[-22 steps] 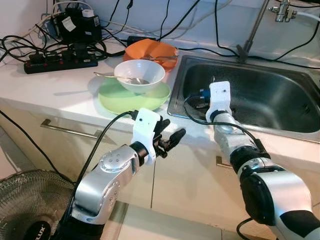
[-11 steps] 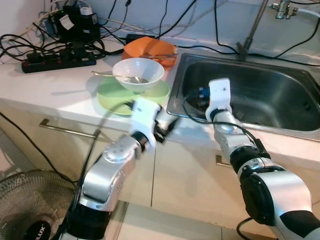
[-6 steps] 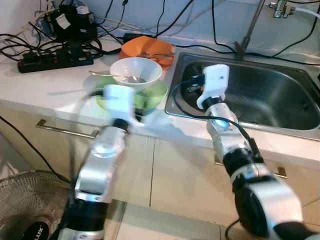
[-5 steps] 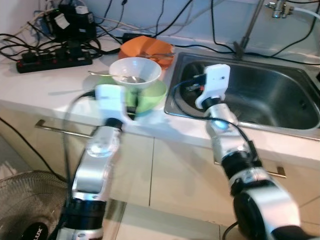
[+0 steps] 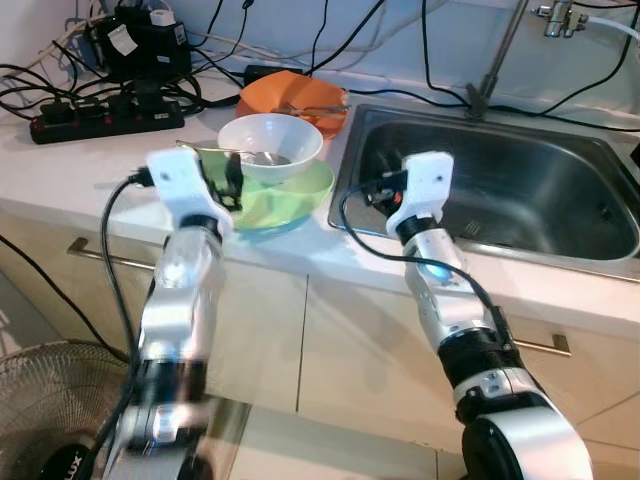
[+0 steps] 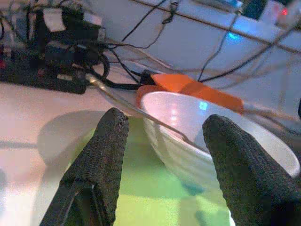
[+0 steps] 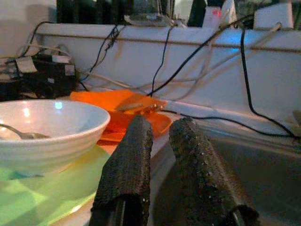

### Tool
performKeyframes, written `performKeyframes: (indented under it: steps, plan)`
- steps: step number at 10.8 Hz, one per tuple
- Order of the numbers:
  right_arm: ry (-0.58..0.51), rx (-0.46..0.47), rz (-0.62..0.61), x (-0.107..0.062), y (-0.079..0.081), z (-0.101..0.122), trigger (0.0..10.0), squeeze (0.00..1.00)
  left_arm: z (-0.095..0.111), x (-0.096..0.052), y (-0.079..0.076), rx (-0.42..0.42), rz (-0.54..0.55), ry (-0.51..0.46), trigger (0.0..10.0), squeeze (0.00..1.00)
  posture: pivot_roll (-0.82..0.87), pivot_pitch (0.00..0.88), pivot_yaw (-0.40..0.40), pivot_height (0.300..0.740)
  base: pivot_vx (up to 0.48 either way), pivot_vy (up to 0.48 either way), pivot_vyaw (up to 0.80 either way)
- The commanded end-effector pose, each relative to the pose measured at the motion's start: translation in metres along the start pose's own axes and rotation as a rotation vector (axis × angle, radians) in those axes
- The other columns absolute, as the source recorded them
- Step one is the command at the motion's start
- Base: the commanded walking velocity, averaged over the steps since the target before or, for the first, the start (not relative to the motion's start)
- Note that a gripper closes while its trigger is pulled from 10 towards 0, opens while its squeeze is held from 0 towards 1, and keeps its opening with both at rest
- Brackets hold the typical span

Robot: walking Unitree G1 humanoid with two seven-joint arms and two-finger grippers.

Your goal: Kitchen organization

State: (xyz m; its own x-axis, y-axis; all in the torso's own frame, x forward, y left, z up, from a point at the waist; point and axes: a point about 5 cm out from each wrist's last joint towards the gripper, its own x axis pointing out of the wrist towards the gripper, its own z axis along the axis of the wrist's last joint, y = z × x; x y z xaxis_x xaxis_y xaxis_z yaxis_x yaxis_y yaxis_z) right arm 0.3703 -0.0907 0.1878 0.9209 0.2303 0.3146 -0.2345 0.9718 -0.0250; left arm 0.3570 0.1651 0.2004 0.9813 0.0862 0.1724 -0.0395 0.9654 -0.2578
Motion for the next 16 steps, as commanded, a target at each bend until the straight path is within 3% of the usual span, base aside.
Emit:
performKeyframes:
  steps: [1, 4, 9, 10, 11, 16]
  plan:
    - [0.004, 0.003, -0.019, -0.003, -0.006, 0.001, 10.0, 0.0, -0.002, 0.005, 0.003, -0.058, 0.024, 0.004, 10.0, 0.0, 0.21, 0.021, -0.056, 0.74, 0.0, 0.0, 0.0]
    - [0.013, -0.012, -0.034, -0.005, -0.014, 0.003, 10.0, 0.0, -0.004, 0.016, 0.007, -0.148, 0.062, 0.004, 10.0, 0.0, 0.19, 0.014, -0.057, 0.74, 0.0, 0.0, 0.0]
    - [0.031, -0.012, -0.036, -0.009, -0.014, 0.002, 10.0, 0.0, 0.015, 0.041, 0.012, -0.15, 0.071, -0.041, 10.0, 0.0, 0.18, 0.004, -0.06, 0.74, 0.0, 0.0, 0.0]
    - [0.035, -0.014, -0.038, -0.01, -0.014, 0.002, 10.0, 0.0, 0.015, 0.044, 0.012, -0.148, 0.078, -0.04, 8.3, 0.0, 0.18, 0.005, -0.06, 0.74, 0.0, 0.0, 0.0]
    - [0.037, -0.015, -0.04, -0.01, -0.015, 0.002, 10.0, 0.0, 0.014, 0.046, 0.011, -0.15, 0.079, -0.034, 0.0, 0.0, 0.17, 0.005, -0.058, 0.74, 0.0, 0.0, 0.0]
    - [0.047, -0.018, -0.051, -0.01, -0.016, 0.002, 10.0, 0.0, 0.015, 0.05, 0.002, -0.171, 0.05, -0.046, 0.0, 0.0, 0.18, 0.0, -0.056, 0.74, 0.0, 0.0, 0.0]
